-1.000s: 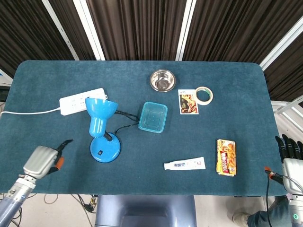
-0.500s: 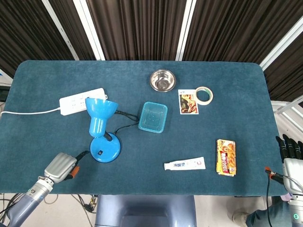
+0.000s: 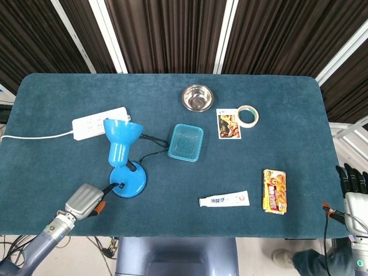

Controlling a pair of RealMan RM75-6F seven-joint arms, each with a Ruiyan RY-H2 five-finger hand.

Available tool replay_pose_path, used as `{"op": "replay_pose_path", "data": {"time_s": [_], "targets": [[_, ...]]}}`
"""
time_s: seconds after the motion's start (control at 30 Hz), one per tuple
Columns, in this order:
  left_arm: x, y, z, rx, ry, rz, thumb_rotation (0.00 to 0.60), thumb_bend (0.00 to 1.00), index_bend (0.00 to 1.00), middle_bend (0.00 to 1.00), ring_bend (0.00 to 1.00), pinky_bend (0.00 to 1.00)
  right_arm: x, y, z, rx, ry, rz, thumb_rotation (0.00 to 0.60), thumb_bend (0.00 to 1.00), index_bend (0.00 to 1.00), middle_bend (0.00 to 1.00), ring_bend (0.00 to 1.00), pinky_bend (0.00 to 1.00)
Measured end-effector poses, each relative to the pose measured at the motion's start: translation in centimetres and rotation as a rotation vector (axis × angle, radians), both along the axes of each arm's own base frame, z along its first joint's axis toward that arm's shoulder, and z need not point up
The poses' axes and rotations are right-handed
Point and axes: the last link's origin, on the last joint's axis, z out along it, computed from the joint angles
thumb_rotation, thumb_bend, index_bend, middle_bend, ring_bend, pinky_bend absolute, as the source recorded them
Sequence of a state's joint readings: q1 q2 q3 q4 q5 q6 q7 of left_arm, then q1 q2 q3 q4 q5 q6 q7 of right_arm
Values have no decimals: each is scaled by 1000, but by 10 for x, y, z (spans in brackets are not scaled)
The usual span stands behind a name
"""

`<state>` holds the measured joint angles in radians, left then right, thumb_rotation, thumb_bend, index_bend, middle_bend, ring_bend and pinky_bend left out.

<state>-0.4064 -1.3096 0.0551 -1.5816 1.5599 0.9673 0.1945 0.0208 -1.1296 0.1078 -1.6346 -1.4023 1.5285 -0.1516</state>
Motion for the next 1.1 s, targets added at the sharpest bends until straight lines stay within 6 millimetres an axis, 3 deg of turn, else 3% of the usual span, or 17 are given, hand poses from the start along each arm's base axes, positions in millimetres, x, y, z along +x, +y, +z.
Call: {"op": "replay_pose_path", "data": {"time_s": [0.5,1.1], "targets": [[0,5,-15,-31,16,11,600,575,123,730,756,859,0,0,0,3,-3,1,600,263,28,46,49,0],[-2,6,-20,-50,29,25,600,560,132,694,722,839,0,0,0,3,-3,0,600,262,28,46,50,0]]}}
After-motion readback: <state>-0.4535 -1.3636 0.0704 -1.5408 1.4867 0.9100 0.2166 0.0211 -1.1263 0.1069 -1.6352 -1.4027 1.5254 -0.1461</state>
